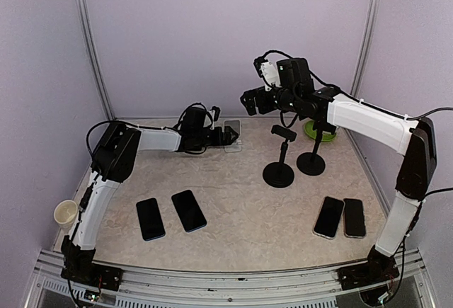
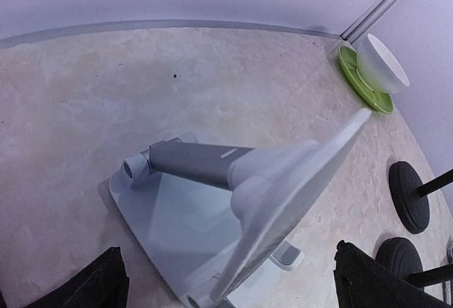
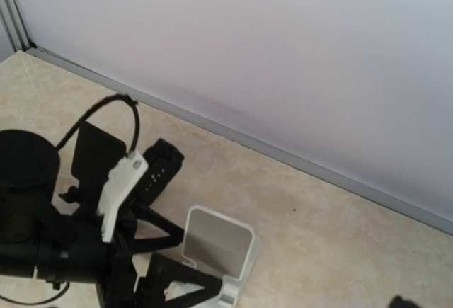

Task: Place the phone on the phone stand
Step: Adjust the phone stand at the center of the board.

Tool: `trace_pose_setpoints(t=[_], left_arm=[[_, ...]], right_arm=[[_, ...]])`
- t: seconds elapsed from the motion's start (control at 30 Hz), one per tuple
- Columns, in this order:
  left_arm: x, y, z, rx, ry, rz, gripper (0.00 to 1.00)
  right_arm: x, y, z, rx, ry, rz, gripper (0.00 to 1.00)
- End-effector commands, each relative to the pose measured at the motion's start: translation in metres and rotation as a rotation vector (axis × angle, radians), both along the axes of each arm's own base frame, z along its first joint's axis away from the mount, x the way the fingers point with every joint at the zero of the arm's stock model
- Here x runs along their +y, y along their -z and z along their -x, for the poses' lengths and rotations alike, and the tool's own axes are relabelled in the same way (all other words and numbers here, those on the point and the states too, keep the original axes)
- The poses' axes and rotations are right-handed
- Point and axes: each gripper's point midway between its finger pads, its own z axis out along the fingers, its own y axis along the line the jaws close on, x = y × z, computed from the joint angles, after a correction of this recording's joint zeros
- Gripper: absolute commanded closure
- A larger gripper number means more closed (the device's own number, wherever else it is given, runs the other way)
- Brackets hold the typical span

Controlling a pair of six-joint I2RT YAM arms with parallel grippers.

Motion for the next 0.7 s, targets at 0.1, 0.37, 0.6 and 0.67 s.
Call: trace_pose_setpoints(t=[0.1, 0.37, 0.6, 0.67], left_arm=[[0.001, -0.068, 0.002, -0.127, -0.045, -0.043, 0.01], [0.003, -0.095, 0.017, -0.115, -0.040, -0.012, 0.01], [0.045, -0.154, 0.032, -0.221, -0.199, -0.108, 0.01], [0.067, -0.166, 0.037, -0.237, -0.271, -0.151, 0.01]], right_arm=[[-0.002, -0.002, 0.000, -0.001, 0.004, -0.012, 0.00], [-0.002, -0.004, 0.002, -0.003, -0.001, -0.017, 0.00], [-0.004, 0.002, 0.007, 0.016, -0.010, 0.012, 0.00], [-0.004, 0.007, 0.009, 0.028, -0.019, 0.022, 0.00]])
